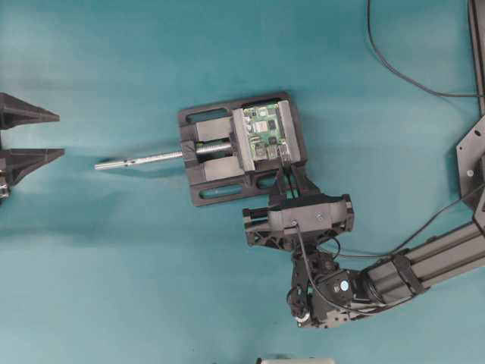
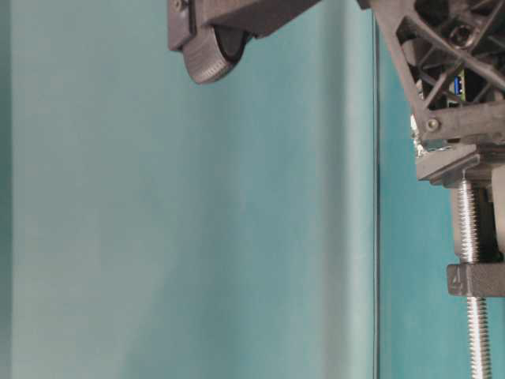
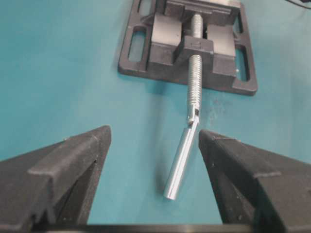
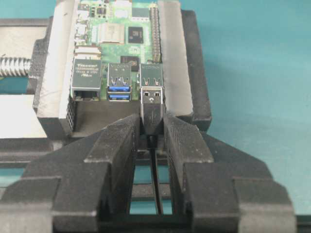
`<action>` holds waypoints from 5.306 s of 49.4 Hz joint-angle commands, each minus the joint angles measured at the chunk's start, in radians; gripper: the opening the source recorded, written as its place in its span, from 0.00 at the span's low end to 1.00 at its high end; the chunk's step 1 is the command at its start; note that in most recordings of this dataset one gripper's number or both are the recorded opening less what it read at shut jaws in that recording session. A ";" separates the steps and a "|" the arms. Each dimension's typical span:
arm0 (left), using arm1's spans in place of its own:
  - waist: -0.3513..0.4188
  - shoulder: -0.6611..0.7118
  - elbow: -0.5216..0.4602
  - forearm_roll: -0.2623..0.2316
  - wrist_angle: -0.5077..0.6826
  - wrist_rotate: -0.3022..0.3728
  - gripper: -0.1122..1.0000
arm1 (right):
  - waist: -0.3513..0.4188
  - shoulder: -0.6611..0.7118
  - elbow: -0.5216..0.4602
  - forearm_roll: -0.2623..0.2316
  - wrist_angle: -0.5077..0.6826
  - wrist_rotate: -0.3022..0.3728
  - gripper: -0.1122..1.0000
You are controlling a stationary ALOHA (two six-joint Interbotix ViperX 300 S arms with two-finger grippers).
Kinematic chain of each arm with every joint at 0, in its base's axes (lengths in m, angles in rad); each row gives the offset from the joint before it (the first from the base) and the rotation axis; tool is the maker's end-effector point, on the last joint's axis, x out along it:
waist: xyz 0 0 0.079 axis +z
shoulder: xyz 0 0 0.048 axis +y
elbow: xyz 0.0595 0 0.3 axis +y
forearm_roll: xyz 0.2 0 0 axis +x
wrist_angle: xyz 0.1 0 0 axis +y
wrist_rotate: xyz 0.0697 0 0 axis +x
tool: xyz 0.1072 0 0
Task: Insert the USB into the fixed PCB.
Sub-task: 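Push the USB plug into the upper-right USB port with the right gripper, then press the plug further into the port with the right gripper, then open the right gripper to release the inserted USB plug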
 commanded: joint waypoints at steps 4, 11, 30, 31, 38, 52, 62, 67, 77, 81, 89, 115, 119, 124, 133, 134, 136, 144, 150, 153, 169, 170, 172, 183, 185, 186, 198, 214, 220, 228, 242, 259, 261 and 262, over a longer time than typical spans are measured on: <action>0.002 0.008 -0.011 0.003 -0.006 -0.011 0.90 | -0.038 -0.057 -0.006 -0.009 -0.008 -0.005 0.29; 0.000 0.009 -0.011 0.003 -0.006 -0.011 0.90 | -0.037 -0.061 -0.006 -0.009 -0.008 -0.006 0.29; 0.000 0.009 -0.009 0.003 -0.006 -0.011 0.90 | -0.038 -0.052 0.009 -0.009 0.012 -0.020 0.29; 0.000 0.009 -0.011 0.003 -0.008 -0.011 0.90 | -0.038 -0.052 0.009 -0.009 0.014 -0.020 0.29; 0.000 0.009 -0.011 0.003 -0.006 -0.011 0.90 | -0.038 -0.052 0.011 -0.009 0.009 -0.020 0.29; 0.000 0.009 -0.011 0.003 -0.006 -0.011 0.90 | -0.038 -0.054 0.006 -0.009 0.005 -0.026 0.29; 0.000 0.009 -0.011 0.003 -0.006 -0.011 0.90 | -0.044 -0.054 0.003 -0.009 0.008 -0.035 0.29; 0.000 0.008 -0.011 0.003 -0.006 -0.011 0.90 | -0.051 -0.054 0.006 -0.020 0.009 -0.035 0.29; 0.002 0.009 -0.011 0.003 -0.006 -0.011 0.90 | -0.063 -0.054 0.006 -0.043 0.009 -0.038 0.29; 0.000 0.009 -0.011 0.003 -0.006 -0.011 0.90 | -0.066 -0.054 0.011 -0.043 0.011 -0.038 0.29; 0.000 0.008 -0.011 0.003 -0.006 -0.011 0.90 | -0.069 -0.054 0.017 -0.043 0.011 -0.038 0.29; 0.000 0.009 -0.011 0.003 -0.006 -0.011 0.90 | -0.080 -0.054 0.017 -0.043 0.017 -0.038 0.29; 0.000 0.008 -0.011 0.003 -0.006 -0.011 0.90 | -0.077 -0.054 0.017 -0.043 0.017 -0.038 0.29; 0.000 0.008 -0.009 0.003 -0.006 -0.011 0.90 | -0.069 -0.054 0.015 -0.043 0.017 -0.037 0.29; 0.000 0.008 -0.011 0.003 -0.006 -0.011 0.90 | -0.048 -0.054 0.015 -0.043 0.011 -0.032 0.29; 0.000 0.009 -0.011 0.003 -0.006 -0.011 0.90 | -0.048 -0.054 0.015 -0.043 0.009 -0.032 0.29; 0.000 0.009 -0.011 0.002 -0.006 -0.011 0.90 | -0.046 -0.054 0.017 -0.043 0.011 -0.032 0.29; 0.000 0.008 -0.011 0.003 -0.006 -0.011 0.90 | -0.037 -0.054 0.014 -0.043 0.009 -0.028 0.29; 0.002 0.008 -0.011 0.003 -0.006 -0.011 0.90 | -0.025 -0.054 0.014 -0.041 0.011 -0.026 0.29; 0.000 0.008 -0.011 0.003 -0.006 -0.011 0.90 | -0.021 -0.054 0.014 -0.040 0.011 -0.026 0.29; 0.002 0.008 -0.011 0.003 -0.006 -0.011 0.90 | 0.005 -0.054 0.006 -0.034 0.011 -0.025 0.29; 0.000 0.009 -0.011 0.003 -0.006 -0.011 0.90 | 0.006 -0.054 0.006 -0.034 0.011 -0.023 0.29; 0.000 0.009 -0.009 0.003 -0.008 -0.011 0.90 | 0.009 -0.054 0.003 -0.034 0.011 -0.023 0.29; 0.000 0.009 -0.011 0.003 -0.006 -0.011 0.90 | 0.023 -0.054 0.002 -0.029 0.011 -0.009 0.29; 0.000 0.008 -0.011 0.003 -0.006 -0.011 0.90 | 0.026 -0.054 0.002 -0.029 0.011 -0.009 0.29; 0.000 0.008 -0.011 0.003 -0.006 -0.011 0.90 | 0.026 -0.054 0.002 -0.029 0.011 -0.009 0.29; 0.002 0.009 -0.011 0.003 -0.006 -0.011 0.90 | 0.043 -0.054 -0.002 -0.023 0.009 -0.009 0.29; 0.000 0.008 -0.011 0.003 -0.006 -0.011 0.90 | 0.048 -0.054 -0.002 -0.021 0.011 -0.008 0.29; 0.000 0.009 -0.011 0.003 -0.006 -0.011 0.90 | 0.048 -0.054 0.000 -0.020 0.012 -0.008 0.29; 0.000 0.008 -0.009 0.003 -0.008 -0.011 0.90 | 0.048 -0.054 0.003 -0.020 0.012 -0.008 0.32; 0.000 0.008 -0.011 0.003 -0.006 -0.011 0.90 | 0.048 -0.054 0.006 -0.021 0.011 -0.008 0.44; 0.002 0.009 -0.011 0.003 -0.006 -0.011 0.90 | 0.052 -0.075 0.018 -0.021 0.018 -0.028 0.45; 0.000 0.009 -0.011 0.003 -0.008 -0.011 0.90 | 0.052 -0.086 0.028 -0.021 0.028 -0.035 0.45; 0.000 0.009 -0.011 0.003 -0.006 -0.011 0.90 | 0.052 -0.092 0.032 -0.021 0.032 -0.041 0.45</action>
